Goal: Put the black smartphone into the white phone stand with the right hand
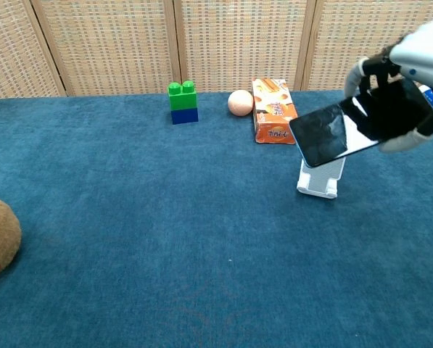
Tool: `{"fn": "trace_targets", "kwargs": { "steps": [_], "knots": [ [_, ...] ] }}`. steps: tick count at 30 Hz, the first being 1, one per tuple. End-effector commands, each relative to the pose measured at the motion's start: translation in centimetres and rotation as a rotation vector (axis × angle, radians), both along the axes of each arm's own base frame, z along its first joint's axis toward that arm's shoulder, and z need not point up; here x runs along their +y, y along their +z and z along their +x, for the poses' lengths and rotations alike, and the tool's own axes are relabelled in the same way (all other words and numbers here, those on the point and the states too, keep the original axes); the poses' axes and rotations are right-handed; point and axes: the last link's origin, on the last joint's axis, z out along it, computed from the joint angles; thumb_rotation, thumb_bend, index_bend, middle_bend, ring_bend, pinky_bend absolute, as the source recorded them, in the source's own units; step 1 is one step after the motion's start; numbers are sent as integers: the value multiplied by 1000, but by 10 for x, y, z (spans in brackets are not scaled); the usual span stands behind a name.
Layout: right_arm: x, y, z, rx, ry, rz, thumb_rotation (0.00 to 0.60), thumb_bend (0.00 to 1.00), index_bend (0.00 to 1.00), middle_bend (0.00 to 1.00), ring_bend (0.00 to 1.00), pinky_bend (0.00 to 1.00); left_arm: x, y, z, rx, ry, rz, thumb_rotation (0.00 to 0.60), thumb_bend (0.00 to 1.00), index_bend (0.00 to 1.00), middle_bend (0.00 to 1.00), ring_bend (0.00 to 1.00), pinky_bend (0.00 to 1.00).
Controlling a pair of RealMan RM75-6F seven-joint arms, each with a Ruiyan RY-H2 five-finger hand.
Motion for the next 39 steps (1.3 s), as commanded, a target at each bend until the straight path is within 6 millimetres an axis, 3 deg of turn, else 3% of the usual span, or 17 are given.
{"fn": "trace_targets", "kwargs": {
  "steps": [1,8,24,39],
  "knots": [
    [-32,5,15,207,248,-91,600,544,531,596,520,378,6,-1,-1,-1,13,-3,600,0,0,0,0,0],
    [-51,-1,6,521,499,-183,600,544,532,596,520,378,14,-3,-5,1,48,-7,600,0,0,0,0,0],
    [-56,-14,-3,727,677,-179,600,543,542,597,520,378,23,-14,-3,28,73,-43,600,0,0,0,0,0],
    [-60,-36,-2,833,688,-186,600,544,557,597,497,378,24,-13,-5,26,82,-54,600,0,0,0,0,0]
  ]
}}
